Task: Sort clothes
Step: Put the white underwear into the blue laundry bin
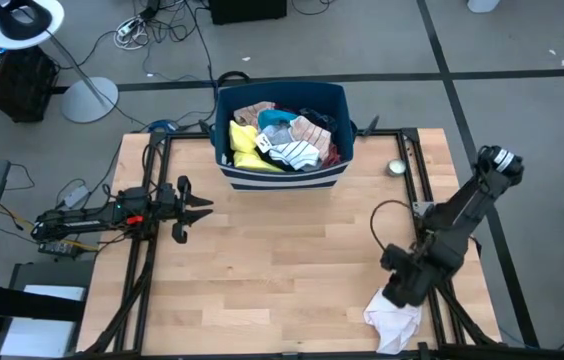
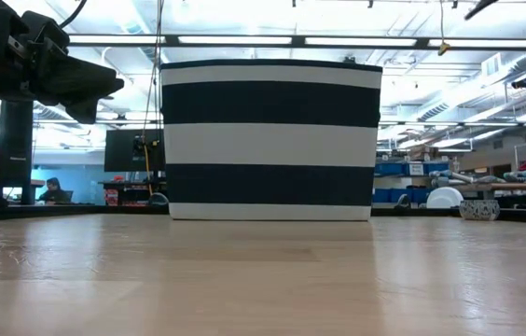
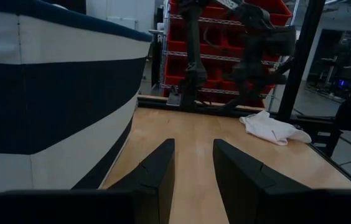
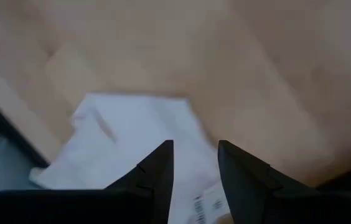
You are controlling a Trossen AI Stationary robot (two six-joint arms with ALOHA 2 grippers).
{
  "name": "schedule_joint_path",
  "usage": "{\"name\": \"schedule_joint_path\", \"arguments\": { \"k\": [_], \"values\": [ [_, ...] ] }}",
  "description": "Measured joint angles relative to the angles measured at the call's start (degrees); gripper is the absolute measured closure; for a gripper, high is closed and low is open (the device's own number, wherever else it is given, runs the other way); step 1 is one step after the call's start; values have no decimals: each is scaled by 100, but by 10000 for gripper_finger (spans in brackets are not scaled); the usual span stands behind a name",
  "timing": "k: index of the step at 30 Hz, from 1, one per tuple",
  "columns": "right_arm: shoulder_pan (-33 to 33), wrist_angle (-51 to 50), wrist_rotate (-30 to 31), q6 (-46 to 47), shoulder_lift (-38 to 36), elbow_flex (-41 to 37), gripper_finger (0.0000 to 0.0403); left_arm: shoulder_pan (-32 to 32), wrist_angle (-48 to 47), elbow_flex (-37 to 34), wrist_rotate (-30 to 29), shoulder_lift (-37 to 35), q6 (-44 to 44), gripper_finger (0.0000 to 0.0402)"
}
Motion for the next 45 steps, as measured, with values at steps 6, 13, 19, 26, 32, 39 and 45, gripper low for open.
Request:
{"name": "schedule_joint_path", "arguments": {
  "k": [6, 13, 19, 26, 32, 39, 45],
  "values": [
    [426, 662, -29, 195, 467, 0, 275, -1, 0, -1, -1, 0, 0, 286],
    [560, 783, -7, 195, 1336, 0, 275, -1, 0, 0, -1, 0, 1, 286],
    [547, 1290, -80, -57, 2184, 25, 281, 0, 0, 0, 0, 0, 0, 286],
    [188, 1138, 502, -979, 2083, 120, 387, -2, 2, 0, 0, -2, 0, 286],
    [-515, 563, 1101, -1678, 1344, 138, 396, -1, 2, 0, 0, -2, 0, 286],
    [-1397, 607, 1566, -2805, 551, 146, 399, 0, 0, 0, 0, -2, 0, 286],
    [-2205, 973, 1755, -3902, 18, 146, 399, -2, 0, -1, 0, -2, 0, 286]
  ]
}}
